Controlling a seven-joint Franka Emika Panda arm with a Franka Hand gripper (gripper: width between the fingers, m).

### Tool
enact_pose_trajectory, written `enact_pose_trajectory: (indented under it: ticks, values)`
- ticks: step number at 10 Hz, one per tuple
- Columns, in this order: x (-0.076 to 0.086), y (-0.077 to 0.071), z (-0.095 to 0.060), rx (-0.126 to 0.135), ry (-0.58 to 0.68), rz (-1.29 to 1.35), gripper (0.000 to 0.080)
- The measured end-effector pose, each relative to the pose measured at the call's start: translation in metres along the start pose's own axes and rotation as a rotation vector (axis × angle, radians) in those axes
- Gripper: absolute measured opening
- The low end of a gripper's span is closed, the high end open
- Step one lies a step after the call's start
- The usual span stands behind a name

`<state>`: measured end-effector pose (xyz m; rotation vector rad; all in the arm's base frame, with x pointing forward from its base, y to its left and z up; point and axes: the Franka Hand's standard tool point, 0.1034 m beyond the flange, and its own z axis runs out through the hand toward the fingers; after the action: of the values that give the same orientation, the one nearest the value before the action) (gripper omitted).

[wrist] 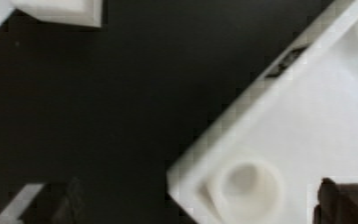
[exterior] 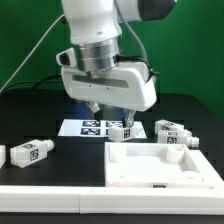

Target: Assemble one leg

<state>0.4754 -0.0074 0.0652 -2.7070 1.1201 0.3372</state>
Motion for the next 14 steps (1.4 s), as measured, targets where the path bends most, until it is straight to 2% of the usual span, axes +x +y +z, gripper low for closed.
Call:
enact_pose_trajectory:
  ticks: [1,2,4,5,6,7,8,9,12,13,14]
  values:
    - [-0.014,0.012,0.005,0.04,-0.151,0.031,0.0649]
    - [-0.014,0.02,0.006,0.053,-0.221,0.042,0.0649]
    - [-0.015,0.025,0.008,0.051,-0.342,0.056,0.0649]
    - [-0.018,0.028,0.009,0.048,-0.46,0.059,0.0649]
    - [-0.016,0.03,0.01,0.047,-0.523,0.063,0.0649]
    - [-0.021,0.035,0.015,0.042,-0.616,0.076,0.0649]
    - [-0.037,0.045,0.03,0.043,-0.754,0.122,0.0649]
    - [-0.036,0.046,0.04,0.031,-0.772,0.123,0.0649]
    - [-0.036,0.045,0.04,0.031,-0.769,0.119,0.0649]
    - [-0.04,0.048,0.048,0.022,-0.745,0.124,0.0649]
    - [-0.05,0.055,0.058,0.007,-0.741,0.134,0.0649]
